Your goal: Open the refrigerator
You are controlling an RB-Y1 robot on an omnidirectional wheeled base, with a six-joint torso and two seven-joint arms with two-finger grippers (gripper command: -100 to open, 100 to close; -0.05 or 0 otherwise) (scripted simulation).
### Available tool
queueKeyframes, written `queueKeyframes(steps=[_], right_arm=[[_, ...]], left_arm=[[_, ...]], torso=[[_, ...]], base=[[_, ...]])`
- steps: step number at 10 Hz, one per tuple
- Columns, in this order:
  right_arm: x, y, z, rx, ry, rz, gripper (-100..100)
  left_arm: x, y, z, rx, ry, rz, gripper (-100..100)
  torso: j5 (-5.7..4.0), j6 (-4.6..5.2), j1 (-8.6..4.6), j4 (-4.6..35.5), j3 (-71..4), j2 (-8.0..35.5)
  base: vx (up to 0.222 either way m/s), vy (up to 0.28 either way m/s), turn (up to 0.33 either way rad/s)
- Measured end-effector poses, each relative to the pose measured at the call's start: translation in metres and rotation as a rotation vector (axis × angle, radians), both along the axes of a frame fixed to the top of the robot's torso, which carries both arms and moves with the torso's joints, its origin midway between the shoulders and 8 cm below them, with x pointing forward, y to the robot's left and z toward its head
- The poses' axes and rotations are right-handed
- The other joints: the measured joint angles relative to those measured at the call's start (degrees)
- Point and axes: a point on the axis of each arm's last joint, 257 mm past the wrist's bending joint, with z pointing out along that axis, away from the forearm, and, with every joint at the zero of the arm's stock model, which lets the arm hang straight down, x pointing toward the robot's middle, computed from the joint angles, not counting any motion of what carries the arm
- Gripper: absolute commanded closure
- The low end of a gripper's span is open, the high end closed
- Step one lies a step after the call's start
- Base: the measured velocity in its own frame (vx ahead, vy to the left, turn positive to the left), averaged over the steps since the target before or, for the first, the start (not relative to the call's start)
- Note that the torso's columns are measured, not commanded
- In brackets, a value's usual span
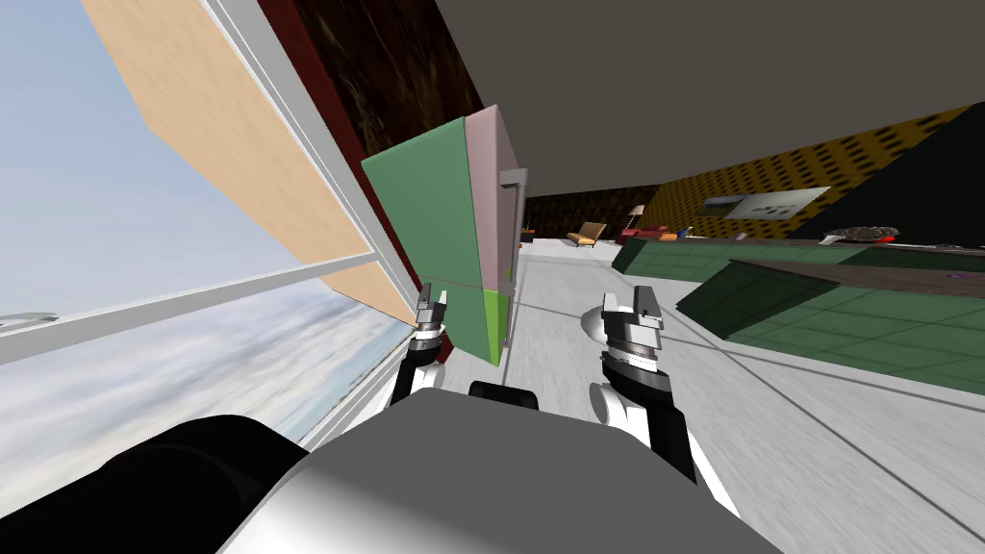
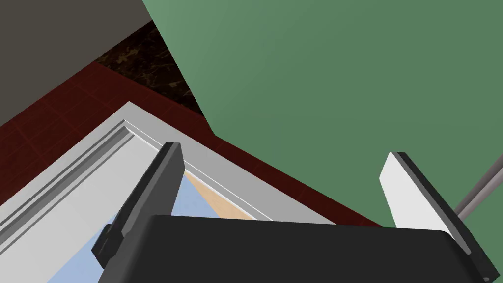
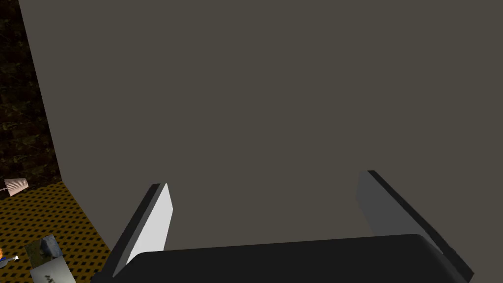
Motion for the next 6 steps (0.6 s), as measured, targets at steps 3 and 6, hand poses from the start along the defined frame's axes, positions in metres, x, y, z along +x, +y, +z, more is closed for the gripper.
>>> queueKeyframes(steps=[3,6], right_arm=[[0.0000,0.0000,0.0001,0.000,0.000,0.000,0],[-0.0001,0.0000,0.0001,0.000,0.000,0.000,0]], left_arm=[[0.0000,0.0000,0.0001,0.000,0.000,0.000,0],[0.0000,0.0000,0.0001,0.000,0.000,0.000,0]], torso=[[0.00,0.00,0.00,10.06,-20.14,10.03],[0.00,0.00,0.00,22.68,-45.36,22.69]], base=[[0.000,0.000,0.000],[0.000,0.000,0.000]])
